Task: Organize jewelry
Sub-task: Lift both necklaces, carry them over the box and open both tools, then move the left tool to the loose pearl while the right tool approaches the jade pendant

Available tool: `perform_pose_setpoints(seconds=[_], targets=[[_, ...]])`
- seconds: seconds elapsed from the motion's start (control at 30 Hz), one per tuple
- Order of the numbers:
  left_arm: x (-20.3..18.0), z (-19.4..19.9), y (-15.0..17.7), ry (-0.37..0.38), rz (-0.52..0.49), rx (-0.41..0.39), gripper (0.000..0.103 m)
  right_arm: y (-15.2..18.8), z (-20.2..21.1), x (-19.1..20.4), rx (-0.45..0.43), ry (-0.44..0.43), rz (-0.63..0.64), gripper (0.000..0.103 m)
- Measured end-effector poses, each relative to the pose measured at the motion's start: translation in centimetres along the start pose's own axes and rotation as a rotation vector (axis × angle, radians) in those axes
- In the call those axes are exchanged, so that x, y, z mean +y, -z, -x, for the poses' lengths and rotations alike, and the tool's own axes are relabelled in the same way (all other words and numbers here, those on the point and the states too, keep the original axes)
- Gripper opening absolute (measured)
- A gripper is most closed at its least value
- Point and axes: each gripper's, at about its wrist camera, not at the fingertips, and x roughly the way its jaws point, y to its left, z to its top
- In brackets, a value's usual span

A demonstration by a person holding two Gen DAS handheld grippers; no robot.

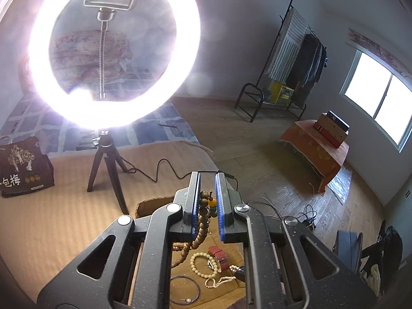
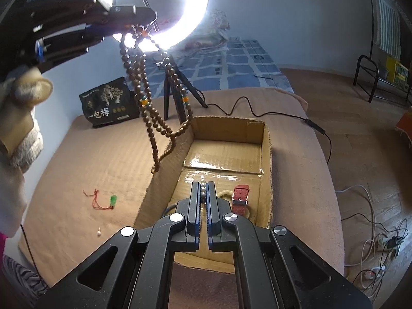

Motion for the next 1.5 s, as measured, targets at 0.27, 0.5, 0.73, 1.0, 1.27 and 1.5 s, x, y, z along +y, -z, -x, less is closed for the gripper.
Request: perform_pose_setpoints(seconds=[0.27, 0.5, 0.73, 1.0, 1.27, 1.5], targets=[[0.6, -2.1, 1.0, -0.008, 0.02, 0.039, 0.01, 0.5, -1.0, -1.2, 0.031, 0.001, -0.021, 0.003], [1.2, -4.4, 2.2, -0.035, 0.0, 0.092, 0.01, 0.9, -1.8, -1.1, 0.058, -0.005, -0.019, 0.003], [3.0, -6.4, 3.8, -0.054, 0.017, 0.161, 0.01, 1.3, -2.5, -0.6, 0.079, -0.01, -0.008, 0.003], [3.4, -7.2, 4.7, -0.064, 0.012, 0.198, 0.01, 1.4, -3.3, -0.5, 0.098, -0.007, -0.006, 0.003], [4.1, -7.2, 5.2, -0.086, 0.022, 0.202, 0.049, 1.5, -3.8, -0.7, 0.11, 0.024, -0.016, 0.038], [4.6, -6.4, 5.8, -0.101, 0.016, 0.205, 0.049, 1.4, -3.4, -0.3, 0.091, 0.052, -0.012, 0.06]])
